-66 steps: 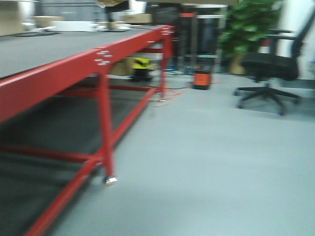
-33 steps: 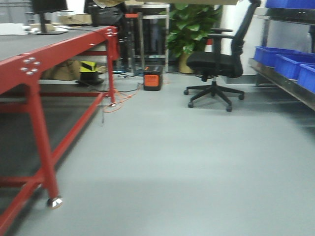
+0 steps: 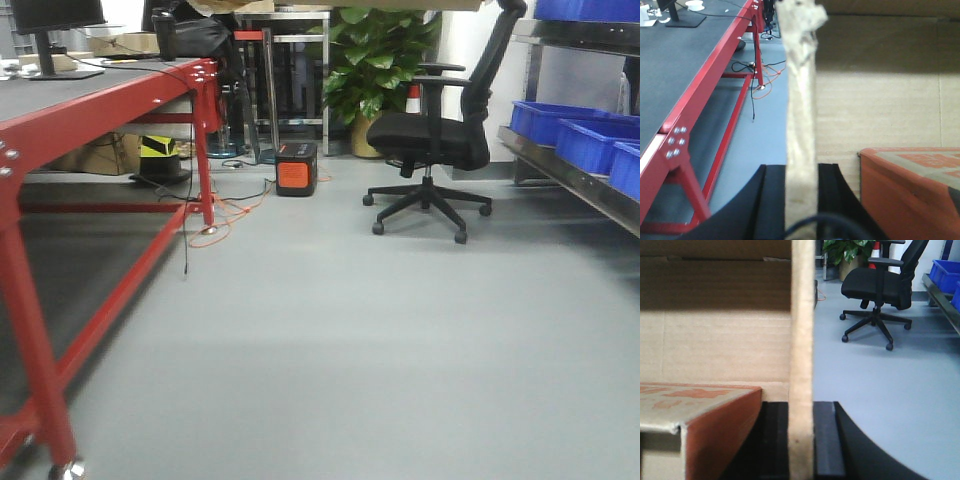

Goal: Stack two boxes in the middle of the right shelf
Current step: 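Hold the boxes with both grippers while driving to the steel shelf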

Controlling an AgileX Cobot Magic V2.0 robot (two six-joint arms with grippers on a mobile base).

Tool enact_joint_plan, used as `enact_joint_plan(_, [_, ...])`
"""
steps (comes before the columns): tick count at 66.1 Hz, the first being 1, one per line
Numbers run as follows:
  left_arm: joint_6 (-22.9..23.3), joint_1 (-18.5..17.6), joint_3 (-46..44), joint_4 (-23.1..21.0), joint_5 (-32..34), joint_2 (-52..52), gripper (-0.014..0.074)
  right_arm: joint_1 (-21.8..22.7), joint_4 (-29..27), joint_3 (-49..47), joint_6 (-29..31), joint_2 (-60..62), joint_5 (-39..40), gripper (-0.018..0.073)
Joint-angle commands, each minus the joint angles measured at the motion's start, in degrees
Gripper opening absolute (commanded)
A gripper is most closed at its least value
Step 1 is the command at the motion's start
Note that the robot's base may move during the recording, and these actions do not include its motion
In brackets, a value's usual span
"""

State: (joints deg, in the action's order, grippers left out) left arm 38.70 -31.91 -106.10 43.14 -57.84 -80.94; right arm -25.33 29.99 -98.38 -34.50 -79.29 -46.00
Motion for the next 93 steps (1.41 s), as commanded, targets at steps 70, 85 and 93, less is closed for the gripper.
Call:
enact_joint_plan(70, [-0.2, 0.2, -0.9, 3.7, 0.6, 1.0, -0.0111, 0.6, 3.0, -0.8, -0.1, 1.0, 1.6, -0.0168])
enact_joint_plan(85, [-0.2, 0.2, -0.9, 3.7, 0.6, 1.0, -0.0111, 0.6, 3.0, -0.8, -0.1, 1.0, 1.6, -0.0168])
enact_joint_plan(93, [-0.2, 0.2, -0.9, 3.7, 0.6, 1.0, -0.0111, 0.6, 3.0, -0.8, -0.1, 1.0, 1.6, -0.0168])
